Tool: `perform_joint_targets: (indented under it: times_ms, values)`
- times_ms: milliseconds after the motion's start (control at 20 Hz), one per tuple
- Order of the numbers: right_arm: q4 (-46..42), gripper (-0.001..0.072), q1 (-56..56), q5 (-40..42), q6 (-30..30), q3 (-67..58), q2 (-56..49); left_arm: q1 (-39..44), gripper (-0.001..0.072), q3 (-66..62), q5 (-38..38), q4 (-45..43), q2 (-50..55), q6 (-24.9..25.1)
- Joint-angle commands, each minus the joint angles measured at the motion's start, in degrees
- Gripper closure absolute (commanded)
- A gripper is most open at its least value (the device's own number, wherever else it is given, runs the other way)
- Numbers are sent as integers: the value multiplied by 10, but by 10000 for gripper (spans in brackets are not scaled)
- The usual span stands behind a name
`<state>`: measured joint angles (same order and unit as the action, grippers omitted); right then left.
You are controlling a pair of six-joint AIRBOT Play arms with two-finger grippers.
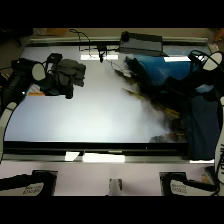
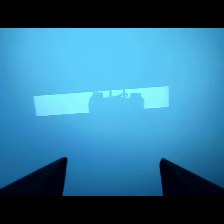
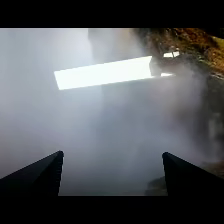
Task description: Fold the shirts.
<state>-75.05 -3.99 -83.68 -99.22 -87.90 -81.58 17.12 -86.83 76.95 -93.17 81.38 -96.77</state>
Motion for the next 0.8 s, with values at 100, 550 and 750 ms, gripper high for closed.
perform_joint_targets:
  times_ms: [100, 550, 750]
  values:
    - [0, 50, 0, 0, 0, -1, 0, 0, 5, 0, 0, 0, 0, 0]
    - [0, 50, 0, 0, 0, -1, 0, 0, 5, 0, 0, 0, 0, 0]
    - [0, 50, 0, 0, 0, -1, 0, 0, 5, 0, -1, 3, 0, -5]
